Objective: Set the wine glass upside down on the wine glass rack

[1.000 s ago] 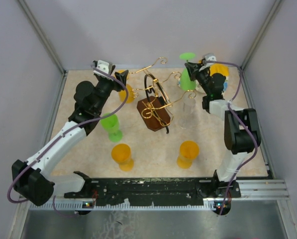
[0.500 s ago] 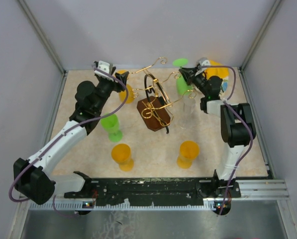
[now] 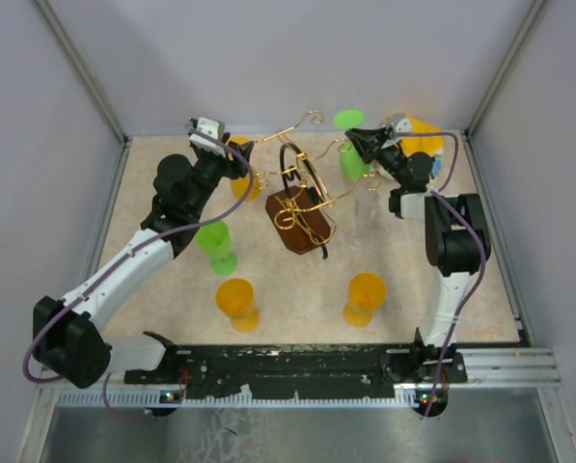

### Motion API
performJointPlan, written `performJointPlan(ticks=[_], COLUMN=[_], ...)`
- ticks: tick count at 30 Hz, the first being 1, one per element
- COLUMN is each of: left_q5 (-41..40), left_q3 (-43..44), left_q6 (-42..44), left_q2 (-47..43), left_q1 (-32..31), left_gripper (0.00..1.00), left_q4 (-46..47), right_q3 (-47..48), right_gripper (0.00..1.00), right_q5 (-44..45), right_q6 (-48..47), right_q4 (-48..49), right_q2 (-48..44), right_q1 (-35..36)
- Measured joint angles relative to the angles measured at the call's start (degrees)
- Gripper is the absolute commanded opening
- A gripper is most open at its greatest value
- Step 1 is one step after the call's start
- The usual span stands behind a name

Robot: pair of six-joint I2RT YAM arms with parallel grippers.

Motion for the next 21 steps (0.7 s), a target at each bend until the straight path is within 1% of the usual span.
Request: performJointPlan(ticks=[13, 21], left_q5=[0.44, 0.46], left_q3=[0.0, -0.02], left_q6=[-0.22, -0.39], left_q2=[0.31, 0.31], left_q1=[0.0, 0.02], left_gripper=[0.64, 0.63], left_q4=[0.02, 0.0], right_q3=[4.83, 7.26], right_gripper=[0.0, 0.0], right_q5=[-5.33, -8.46], right_q6=[6.05, 9.03], right_q4=[7.87, 10.47], right_q2=[6.03, 7.37], right_q1=[-0.11, -0.11])
